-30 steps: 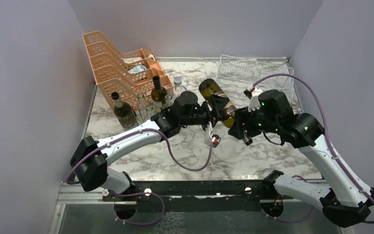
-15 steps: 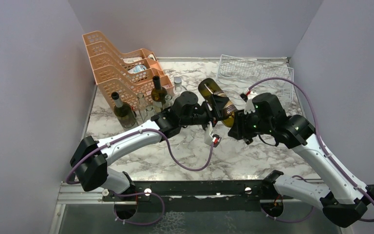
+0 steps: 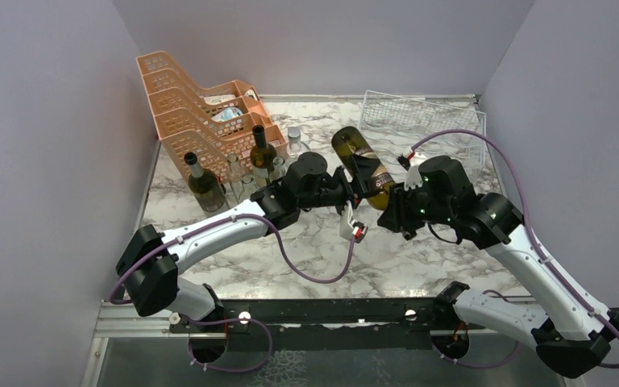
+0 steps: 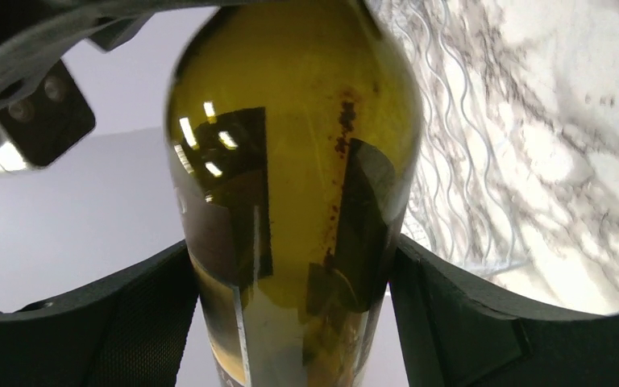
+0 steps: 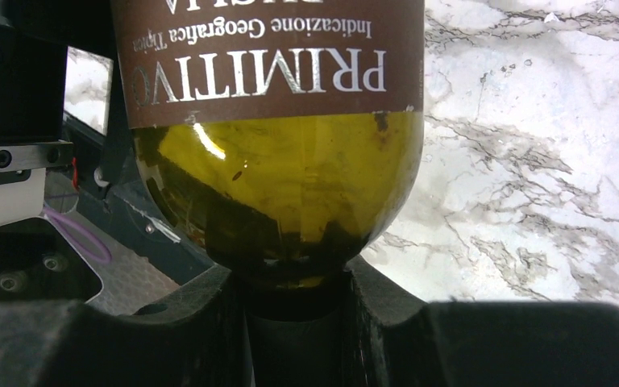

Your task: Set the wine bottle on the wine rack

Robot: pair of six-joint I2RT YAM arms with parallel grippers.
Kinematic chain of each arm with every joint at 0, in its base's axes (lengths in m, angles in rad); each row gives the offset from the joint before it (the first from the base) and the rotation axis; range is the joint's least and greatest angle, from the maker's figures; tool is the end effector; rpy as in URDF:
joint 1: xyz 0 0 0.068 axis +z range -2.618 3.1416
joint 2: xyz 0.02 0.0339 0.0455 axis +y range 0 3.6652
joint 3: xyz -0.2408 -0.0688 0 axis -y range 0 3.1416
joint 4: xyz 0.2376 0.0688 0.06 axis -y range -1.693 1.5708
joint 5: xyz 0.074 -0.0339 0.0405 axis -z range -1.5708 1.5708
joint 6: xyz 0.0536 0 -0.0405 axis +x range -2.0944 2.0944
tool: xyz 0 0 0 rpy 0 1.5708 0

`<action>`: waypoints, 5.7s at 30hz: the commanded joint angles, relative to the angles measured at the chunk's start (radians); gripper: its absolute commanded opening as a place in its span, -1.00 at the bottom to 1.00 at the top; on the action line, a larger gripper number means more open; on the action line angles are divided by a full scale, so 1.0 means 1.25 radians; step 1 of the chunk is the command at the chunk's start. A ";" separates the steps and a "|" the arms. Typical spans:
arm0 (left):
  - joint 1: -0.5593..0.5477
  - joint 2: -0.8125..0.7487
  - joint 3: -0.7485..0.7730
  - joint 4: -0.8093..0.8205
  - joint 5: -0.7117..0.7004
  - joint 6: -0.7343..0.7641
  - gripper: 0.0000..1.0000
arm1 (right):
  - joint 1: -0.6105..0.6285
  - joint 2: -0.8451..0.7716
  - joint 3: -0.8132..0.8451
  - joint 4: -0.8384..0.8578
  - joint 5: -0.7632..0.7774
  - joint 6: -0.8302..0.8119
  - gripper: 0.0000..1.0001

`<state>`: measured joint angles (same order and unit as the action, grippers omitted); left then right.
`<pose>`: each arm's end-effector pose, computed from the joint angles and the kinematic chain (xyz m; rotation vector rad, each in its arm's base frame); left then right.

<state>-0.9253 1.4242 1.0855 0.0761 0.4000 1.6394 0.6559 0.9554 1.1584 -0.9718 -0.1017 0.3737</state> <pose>0.1927 -0.2905 0.2973 1.7981 0.2429 0.1399 0.1497 0.1221 0.3283 -0.3922 2.3897 0.6127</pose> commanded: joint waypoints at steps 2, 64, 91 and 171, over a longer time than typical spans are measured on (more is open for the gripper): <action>-0.003 -0.035 -0.022 0.139 -0.001 -0.022 0.98 | -0.002 -0.045 0.034 0.067 0.136 0.033 -0.98; -0.008 -0.473 -0.156 -0.114 -0.357 -1.438 0.98 | -0.002 0.182 -0.344 0.507 0.280 0.283 -0.98; -0.008 -0.487 -0.111 -0.132 -0.324 -1.497 0.98 | -0.005 0.381 -0.260 0.660 0.403 0.302 -0.98; -0.008 -0.412 0.056 -0.257 -0.511 -1.413 0.98 | -0.147 0.438 -0.075 0.627 0.065 0.076 0.46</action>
<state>-0.9356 0.9520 1.1164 -0.2283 -0.1417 -0.1905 0.4736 1.5734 1.0725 -0.1764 0.1398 0.5869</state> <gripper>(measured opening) 0.989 0.745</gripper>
